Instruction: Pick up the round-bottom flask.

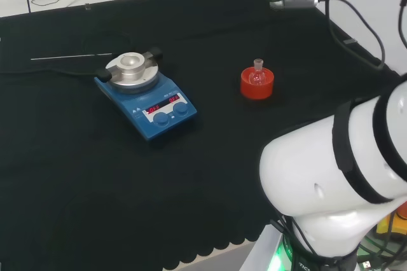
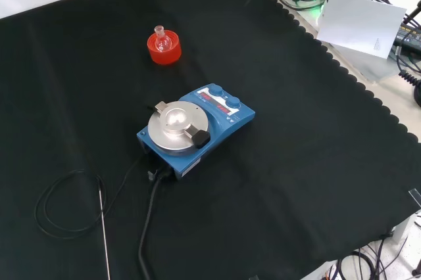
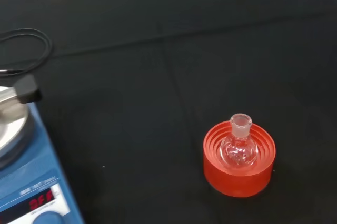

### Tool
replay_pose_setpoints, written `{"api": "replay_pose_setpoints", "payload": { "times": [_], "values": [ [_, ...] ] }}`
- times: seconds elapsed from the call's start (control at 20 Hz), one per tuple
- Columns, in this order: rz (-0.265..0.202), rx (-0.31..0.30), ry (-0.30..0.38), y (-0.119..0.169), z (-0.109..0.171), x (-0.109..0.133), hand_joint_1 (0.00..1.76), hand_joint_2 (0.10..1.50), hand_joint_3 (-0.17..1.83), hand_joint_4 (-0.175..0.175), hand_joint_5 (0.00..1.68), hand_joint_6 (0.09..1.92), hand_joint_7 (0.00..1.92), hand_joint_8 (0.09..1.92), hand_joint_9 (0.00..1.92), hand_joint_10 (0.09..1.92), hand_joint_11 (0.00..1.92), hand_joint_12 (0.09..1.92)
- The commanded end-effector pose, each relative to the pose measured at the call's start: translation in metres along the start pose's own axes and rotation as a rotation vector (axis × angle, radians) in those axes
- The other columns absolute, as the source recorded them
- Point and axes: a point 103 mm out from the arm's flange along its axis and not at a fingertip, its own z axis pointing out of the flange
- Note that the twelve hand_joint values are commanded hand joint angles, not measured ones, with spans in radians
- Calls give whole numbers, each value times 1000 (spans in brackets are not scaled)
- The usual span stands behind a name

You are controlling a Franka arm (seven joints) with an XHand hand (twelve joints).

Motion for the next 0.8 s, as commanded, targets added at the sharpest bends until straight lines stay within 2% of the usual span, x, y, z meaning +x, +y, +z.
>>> {"api": "replay_pose_setpoints", "payload": {
  "times": [0.05, 0.4, 0.8],
  "values": [
    [63, 71, 68, 52, 67, -26, 357, 1194, 209, -39, 420, 195, 137, 658, 290, 717, 97, 1403],
    [95, 124, 94, 87, 113, -33, 464, 1107, 191, -40, 395, 156, 137, 666, 295, 718, 105, 1399],
    [143, 174, 155, 105, 164, -55, 532, 1045, 194, -36, 415, 132, 143, 678, 304, 724, 111, 1399]
  ]
}}
